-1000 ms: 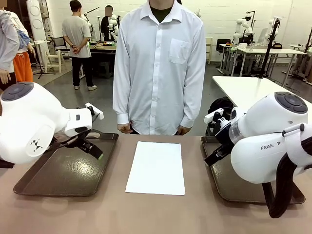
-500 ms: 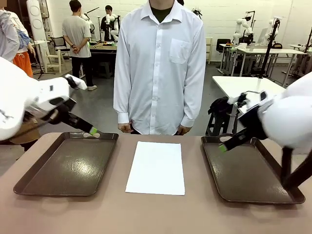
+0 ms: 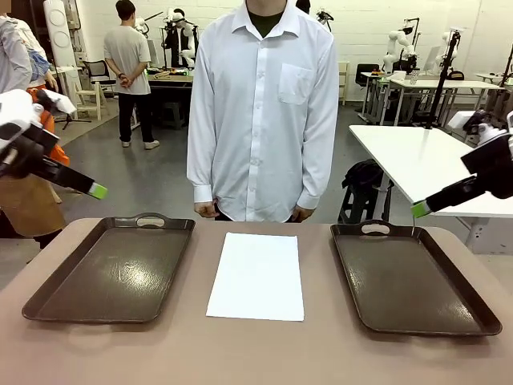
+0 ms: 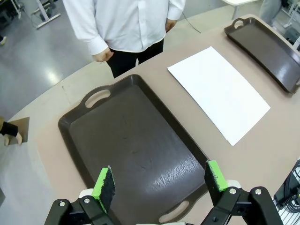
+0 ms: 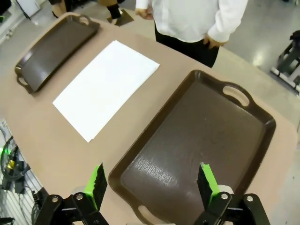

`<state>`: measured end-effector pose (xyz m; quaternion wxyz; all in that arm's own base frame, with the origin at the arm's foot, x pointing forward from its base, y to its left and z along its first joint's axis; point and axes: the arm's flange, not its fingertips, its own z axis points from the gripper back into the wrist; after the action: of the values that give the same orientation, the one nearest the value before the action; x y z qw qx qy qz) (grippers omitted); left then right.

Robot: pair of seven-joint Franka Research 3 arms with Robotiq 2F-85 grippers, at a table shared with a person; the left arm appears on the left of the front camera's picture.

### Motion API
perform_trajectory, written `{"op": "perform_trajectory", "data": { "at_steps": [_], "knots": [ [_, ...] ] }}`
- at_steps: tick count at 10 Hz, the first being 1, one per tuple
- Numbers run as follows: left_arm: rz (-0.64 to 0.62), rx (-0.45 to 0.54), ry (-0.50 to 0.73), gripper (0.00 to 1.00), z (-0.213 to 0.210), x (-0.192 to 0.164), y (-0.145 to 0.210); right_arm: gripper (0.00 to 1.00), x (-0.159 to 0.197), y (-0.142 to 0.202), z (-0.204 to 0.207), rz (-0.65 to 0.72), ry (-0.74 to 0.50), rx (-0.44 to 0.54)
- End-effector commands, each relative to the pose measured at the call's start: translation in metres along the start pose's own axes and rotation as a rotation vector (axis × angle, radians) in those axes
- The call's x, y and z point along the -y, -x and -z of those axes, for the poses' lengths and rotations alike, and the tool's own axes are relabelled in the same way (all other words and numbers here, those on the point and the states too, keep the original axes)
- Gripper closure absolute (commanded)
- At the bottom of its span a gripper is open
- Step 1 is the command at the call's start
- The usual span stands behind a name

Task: Sort the A4 documents.
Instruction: Receive the A4 Paper.

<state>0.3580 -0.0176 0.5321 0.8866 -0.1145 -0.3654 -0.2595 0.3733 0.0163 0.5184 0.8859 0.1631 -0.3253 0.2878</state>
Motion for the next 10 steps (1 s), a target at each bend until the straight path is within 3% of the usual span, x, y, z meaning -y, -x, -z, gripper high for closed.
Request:
{"op": "perform_trajectory", "data": {
  "at_steps": [1,4,7,10],
  "knots": [
    [0.028,0.008,0.021,0.00,-0.016,0.019,0.044,0.00,0.007,-0.001,-0.001,-0.022,-0.081,0.006],
    [0.060,0.062,0.135,0.00,-0.026,0.020,0.043,0.00,0.017,-0.001,-0.013,0.016,-0.155,0.090],
    [0.059,0.059,0.170,0.00,-0.019,0.029,0.036,0.00,0.028,0.007,-0.013,0.034,-0.199,0.131],
    [0.062,0.065,0.180,0.00,-0.022,0.031,0.037,0.00,0.024,0.010,-0.010,-0.002,-0.182,0.104]
  ]
}}
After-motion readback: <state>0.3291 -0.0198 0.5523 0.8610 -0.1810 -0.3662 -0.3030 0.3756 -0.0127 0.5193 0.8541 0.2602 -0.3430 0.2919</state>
